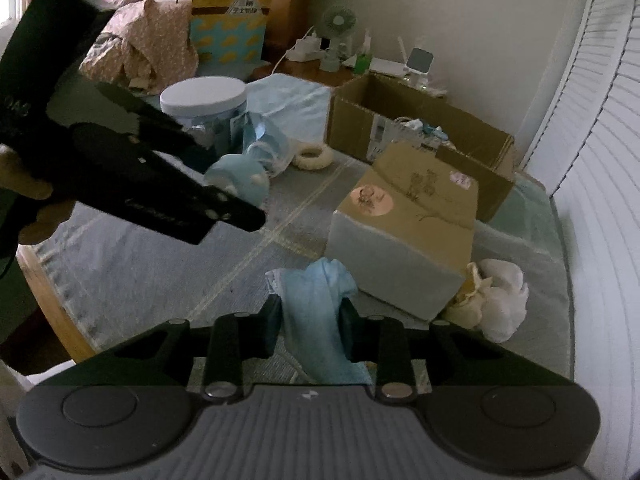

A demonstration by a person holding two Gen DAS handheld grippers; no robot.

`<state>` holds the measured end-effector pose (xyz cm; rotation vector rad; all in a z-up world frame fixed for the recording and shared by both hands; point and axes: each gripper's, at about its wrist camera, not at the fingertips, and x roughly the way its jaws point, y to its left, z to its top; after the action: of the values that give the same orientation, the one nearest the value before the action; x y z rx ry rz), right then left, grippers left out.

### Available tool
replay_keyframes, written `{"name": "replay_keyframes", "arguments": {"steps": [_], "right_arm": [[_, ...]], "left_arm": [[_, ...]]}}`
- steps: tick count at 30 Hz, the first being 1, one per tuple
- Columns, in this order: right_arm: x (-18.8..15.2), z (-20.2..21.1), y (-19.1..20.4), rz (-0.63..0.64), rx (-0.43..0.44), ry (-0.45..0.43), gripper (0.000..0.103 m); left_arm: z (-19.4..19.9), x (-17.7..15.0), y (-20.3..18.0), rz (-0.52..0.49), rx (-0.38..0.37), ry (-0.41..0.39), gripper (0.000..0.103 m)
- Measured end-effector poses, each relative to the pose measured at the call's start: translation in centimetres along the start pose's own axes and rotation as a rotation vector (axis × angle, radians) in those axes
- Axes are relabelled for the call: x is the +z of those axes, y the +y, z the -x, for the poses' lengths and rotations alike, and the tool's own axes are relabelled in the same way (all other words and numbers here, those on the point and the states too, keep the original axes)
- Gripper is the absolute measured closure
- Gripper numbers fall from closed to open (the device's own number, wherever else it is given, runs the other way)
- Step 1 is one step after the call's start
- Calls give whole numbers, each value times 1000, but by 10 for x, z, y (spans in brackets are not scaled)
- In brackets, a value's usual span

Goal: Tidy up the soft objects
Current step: 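Carry the blue mask into the cardboard box and open right tool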

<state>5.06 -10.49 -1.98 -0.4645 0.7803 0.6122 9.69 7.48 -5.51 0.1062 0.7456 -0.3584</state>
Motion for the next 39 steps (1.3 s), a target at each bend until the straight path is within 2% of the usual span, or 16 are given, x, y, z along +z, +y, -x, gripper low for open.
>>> {"name": "replay_keyframes", "arguments": {"steps": [13,22,30,39], "right_arm": [[26,27,-17,-28,-42,-73,69],[70,39,-61,-57,-125,-174,69],[126,2,-114,-88,-142,-195,68],[169,-66,-167,-164,-124,-140,68]], "left_arm": [[32,0,2,-4,-11,-54,55],[35,0,6,5,-14,-68,55],[35,6,9,8,9,-74,55],[28,13,15,26,34,-67,55]]}}
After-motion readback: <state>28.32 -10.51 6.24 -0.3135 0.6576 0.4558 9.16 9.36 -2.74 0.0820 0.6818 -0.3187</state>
